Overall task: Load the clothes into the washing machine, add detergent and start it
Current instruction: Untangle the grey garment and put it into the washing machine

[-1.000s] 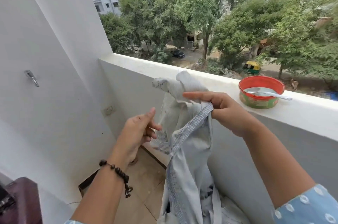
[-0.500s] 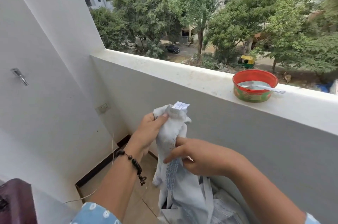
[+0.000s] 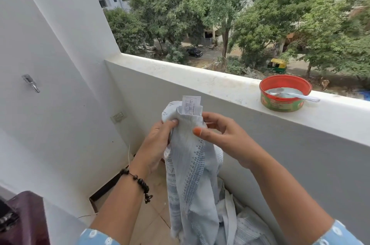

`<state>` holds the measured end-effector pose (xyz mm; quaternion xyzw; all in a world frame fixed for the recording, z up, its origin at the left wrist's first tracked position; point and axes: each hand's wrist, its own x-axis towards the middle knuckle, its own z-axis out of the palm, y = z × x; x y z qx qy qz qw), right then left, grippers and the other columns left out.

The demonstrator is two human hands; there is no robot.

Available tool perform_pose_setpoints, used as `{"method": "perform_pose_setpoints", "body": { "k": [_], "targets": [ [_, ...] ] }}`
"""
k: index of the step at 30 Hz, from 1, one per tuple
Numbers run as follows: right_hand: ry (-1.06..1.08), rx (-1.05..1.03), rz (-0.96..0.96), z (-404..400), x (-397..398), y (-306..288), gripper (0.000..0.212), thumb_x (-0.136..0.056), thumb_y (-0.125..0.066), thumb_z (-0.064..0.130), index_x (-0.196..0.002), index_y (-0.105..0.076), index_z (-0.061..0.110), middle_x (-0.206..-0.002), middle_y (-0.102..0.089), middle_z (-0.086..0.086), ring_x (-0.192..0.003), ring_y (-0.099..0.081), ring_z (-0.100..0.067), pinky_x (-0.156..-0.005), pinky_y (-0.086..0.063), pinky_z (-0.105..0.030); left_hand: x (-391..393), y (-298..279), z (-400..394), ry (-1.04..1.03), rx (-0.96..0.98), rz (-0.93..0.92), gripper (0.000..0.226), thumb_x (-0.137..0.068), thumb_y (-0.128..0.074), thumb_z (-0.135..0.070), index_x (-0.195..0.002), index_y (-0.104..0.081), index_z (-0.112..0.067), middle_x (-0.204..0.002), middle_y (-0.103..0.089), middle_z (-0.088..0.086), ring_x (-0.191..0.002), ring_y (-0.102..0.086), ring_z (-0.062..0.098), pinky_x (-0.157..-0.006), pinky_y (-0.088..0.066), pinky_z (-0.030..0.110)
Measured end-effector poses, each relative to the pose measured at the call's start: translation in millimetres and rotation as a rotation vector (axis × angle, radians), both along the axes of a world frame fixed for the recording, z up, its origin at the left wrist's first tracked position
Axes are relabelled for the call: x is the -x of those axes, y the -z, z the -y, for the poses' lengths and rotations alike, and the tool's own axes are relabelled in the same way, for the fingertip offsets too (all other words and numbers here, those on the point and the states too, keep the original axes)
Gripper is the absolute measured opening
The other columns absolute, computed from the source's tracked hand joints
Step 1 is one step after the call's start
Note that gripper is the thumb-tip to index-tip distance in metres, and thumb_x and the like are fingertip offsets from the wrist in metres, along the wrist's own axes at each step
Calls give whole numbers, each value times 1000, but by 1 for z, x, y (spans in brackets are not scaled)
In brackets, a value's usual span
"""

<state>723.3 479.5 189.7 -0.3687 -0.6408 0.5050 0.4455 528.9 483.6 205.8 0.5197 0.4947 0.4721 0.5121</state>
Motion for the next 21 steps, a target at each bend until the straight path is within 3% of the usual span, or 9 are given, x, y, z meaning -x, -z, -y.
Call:
{"method": "perform_pose_setpoints", "body": {
  "k": [3, 5, 8, 11, 13, 17, 19, 21],
  "targets": [
    [210, -51, -37, -5, -2, -3, 16, -87, -71, 25, -101, -76, 19, -112, -69, -2, -107, -65, -17, -95, -53, -47, -5, 3, 2, 44, -64, -119, 34, -98, -57, -36, -115, -70, -10, -114, -73, 14, -112, -67, 33, -104, -48, 57],
    [230, -71, -40, -7, -12, -7, 15, -91, -67, 19, -100, -75, 11, -104, -72, -12, -100, -68, -24, -91, -54, -48, -6, 3, 3, 40, -134, -173, 30, -98, -60, -34, -110, -72, -10, -109, -76, 10, -107, -70, 30, -101, -51, 55],
    [244, -126, -19, -8, -28, -16, 22, -95, -62, 23, -95, -71, 3, -96, -67, -28, -82, -64, -29, -77, -50, -45, -6, 1, 2, 5, -294, -230, 43, -86, -68, -47, -95, -73, -6, -96, -74, 15, -89, -69, 31, -92, -55, 53],
    [228, -140, 2, -7, -35, -20, 35, -93, -57, 34, -95, -68, 0, -97, -62, -33, -79, -59, -30, -75, -45, -41, -12, 2, -3, -48, -340, -250, 17, -88, -76, -31, -88, -70, -15, -84, -71, -5, -80, -65, 5, -79, -55, 29],
    [207, -117, -26, -3, -35, -20, 27, -98, -55, 25, -98, -69, 2, -100, -64, -31, -83, -59, -24, -76, -44, -39, -19, 3, -2, -43, -327, -285, 8, -89, -73, -27, -92, -68, -22, -87, -70, -11, -84, -67, 5, -78, -56, 26],
    [301, -92, -65, 5, -25, -15, 22, -93, -60, 28, -94, -73, 10, -91, -69, -24, -81, -65, -30, -77, -52, -53, -34, 1, 4, 31, -268, -214, 43, -80, -72, -60, -102, -67, -24, -94, -73, -7, -85, -70, 9, -69, -58, 27],
    [322, -111, 24, 11, -12, -10, 22, -85, -61, 34, -96, -74, 20, -91, -72, -14, -88, -68, -33, -81, -53, -59, -42, 1, 7, 180, -165, -229, 57, -74, -68, -69, -112, -66, -26, -104, -74, -3, -97, -72, 13, -79, -61, 33],
    [177, -54, 46, 21, -2, -8, 23, -84, -60, 19, -102, -72, 25, -98, -72, -8, -95, -69, -29, -87, -53, -57, -50, 3, 10, 214, -140, -265, 60, -70, -68, -69, -113, -64, -27, -106, -75, 1, -102, -71, 19, -91, -58, 44]
  ]
}}
